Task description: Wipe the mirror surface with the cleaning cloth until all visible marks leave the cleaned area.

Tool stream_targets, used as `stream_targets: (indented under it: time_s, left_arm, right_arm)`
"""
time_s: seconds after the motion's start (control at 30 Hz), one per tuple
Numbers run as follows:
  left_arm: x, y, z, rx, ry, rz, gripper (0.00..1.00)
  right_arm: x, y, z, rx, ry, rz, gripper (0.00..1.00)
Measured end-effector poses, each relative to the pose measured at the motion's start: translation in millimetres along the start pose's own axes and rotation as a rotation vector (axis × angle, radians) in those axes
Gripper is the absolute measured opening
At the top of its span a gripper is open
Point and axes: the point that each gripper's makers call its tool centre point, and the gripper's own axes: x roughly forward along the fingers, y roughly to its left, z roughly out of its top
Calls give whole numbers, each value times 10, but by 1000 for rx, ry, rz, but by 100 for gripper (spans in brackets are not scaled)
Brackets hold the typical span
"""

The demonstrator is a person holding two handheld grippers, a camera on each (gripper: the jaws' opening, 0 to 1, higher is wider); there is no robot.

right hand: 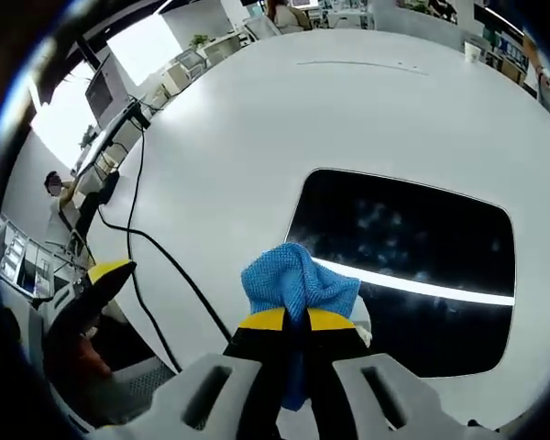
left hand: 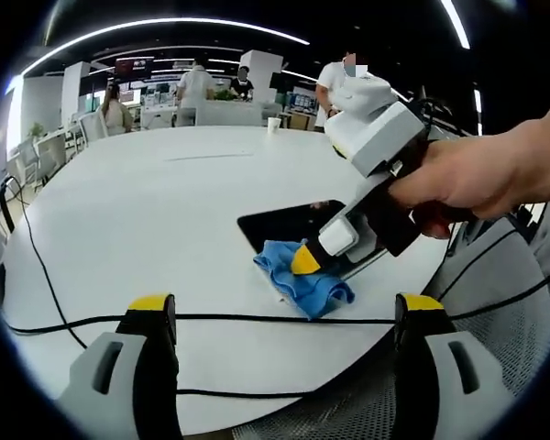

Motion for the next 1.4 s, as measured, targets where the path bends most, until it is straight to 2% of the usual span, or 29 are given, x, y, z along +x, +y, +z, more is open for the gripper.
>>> stream_targets:
  time_s: [0.27,0.7,1.4]
  left_arm:
    - [-3,5,-4,0,2,1,99]
    - [-3,22,-11,-6,6,11,99]
    - [9,-15,-31,-16,14,-15,99]
  right_arm:
    - [62,-25,26,-9,-5,4,1]
    - [10,-4,27,-26,4,11,1]
    - [245,-176,413,-95,-9,-13,1]
